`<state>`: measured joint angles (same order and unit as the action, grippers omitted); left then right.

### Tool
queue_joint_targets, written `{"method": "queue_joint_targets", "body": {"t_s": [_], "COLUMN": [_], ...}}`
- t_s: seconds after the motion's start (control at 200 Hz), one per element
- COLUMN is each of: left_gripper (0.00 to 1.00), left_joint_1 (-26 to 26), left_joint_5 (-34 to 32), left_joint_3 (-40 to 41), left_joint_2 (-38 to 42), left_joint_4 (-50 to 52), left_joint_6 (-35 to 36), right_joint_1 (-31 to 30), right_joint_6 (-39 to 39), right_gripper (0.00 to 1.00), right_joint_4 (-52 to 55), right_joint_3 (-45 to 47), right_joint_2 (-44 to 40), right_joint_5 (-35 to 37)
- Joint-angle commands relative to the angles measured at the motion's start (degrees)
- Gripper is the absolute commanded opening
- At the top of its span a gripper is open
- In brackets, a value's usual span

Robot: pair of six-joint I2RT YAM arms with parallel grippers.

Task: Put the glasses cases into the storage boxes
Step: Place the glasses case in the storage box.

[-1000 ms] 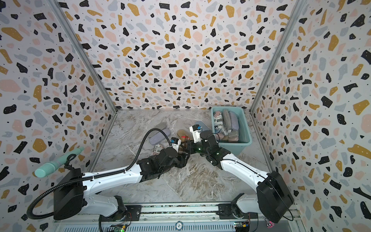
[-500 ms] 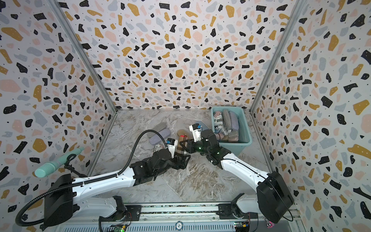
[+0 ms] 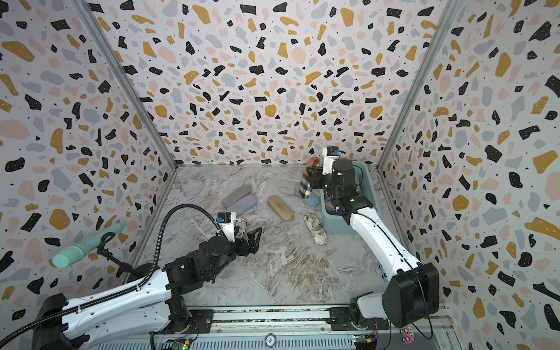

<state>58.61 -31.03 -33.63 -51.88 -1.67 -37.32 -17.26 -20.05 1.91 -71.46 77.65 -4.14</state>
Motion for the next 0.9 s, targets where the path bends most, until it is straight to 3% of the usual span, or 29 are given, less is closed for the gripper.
{"method": "queue_joint_targets", "body": {"t_s": [0.0,0.255,0.716,0.836,0.896], "left_gripper": [0.99,0.99,1.00,1.00,0.99], "left_joint_1": [-0.1,-1.0,-9.9,-10.7,-11.1], "left_joint_5": [-6.1,-6.1,5.2,5.9,6.1], "left_joint_3": [1.2,-1.2,-6.0,-6.5,-6.8], "left_joint_2": [0.8,-2.4,-9.0,-9.5,-10.1], "left_joint_4": [-1.4,0.1,2.0,2.0,2.0], "left_joint_6": [-0.6,0.8,-1.0,-1.0,-0.9], "right_joint_1": [4.1,13.2,15.7,15.7,15.6], "right_joint_6": [8.1,14.4,20.9,20.6,20.2], "right_gripper": [0.35,0.35,0.38,0.59,0.63], "right_joint_4": [6.0,9.3,9.2,9.3,9.4], "right_joint_3": [-5.9,-10.1,-13.2,-14.6,-15.0], "right_joint_2": [-0.6,6.2,22.5,23.7,23.5], "right_joint_5": [15.0,26.9,29.5,28.3,27.1]}}
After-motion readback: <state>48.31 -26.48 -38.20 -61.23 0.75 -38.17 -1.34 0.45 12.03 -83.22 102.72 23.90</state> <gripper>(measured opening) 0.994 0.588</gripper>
